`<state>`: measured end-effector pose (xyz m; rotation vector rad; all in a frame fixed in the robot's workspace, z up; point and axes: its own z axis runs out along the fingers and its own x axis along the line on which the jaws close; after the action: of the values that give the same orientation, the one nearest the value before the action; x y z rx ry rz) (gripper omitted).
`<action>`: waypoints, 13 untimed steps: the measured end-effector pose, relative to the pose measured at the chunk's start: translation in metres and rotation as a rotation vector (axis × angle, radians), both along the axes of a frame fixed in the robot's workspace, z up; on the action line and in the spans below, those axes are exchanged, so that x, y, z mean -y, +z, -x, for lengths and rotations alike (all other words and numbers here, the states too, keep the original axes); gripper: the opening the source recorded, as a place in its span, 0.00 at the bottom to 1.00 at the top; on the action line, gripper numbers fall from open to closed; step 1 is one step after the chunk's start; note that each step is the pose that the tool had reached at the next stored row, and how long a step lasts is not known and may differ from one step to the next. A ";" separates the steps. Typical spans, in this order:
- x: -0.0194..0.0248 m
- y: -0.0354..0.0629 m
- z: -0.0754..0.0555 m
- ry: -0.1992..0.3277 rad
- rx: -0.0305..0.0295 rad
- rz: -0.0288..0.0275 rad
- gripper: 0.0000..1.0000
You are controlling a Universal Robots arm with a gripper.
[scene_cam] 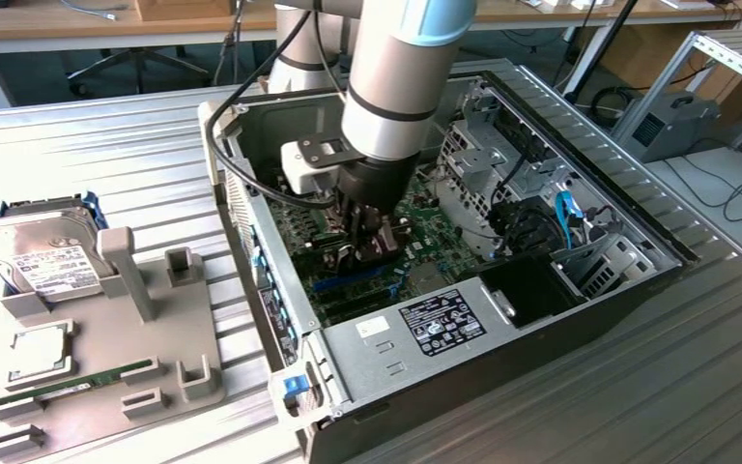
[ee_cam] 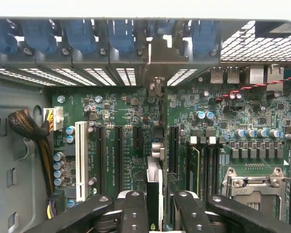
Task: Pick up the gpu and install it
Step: 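Insert the gpu into the slot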
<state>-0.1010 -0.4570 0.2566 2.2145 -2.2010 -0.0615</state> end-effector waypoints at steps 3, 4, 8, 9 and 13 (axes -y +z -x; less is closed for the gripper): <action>0.0005 0.0001 0.000 -0.001 0.0006 0.0003 0.26; 0.0009 -0.0001 0.001 -0.002 0.0004 -0.0001 0.26; 0.0015 0.0001 0.000 -0.004 0.0007 0.0002 0.26; 0.0016 0.0002 0.000 -0.004 0.0006 0.0003 0.26; 0.0017 0.0010 0.000 -0.004 0.0009 -0.0002 0.26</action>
<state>-0.1014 -0.4588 0.2576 2.2111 -2.2056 -0.0608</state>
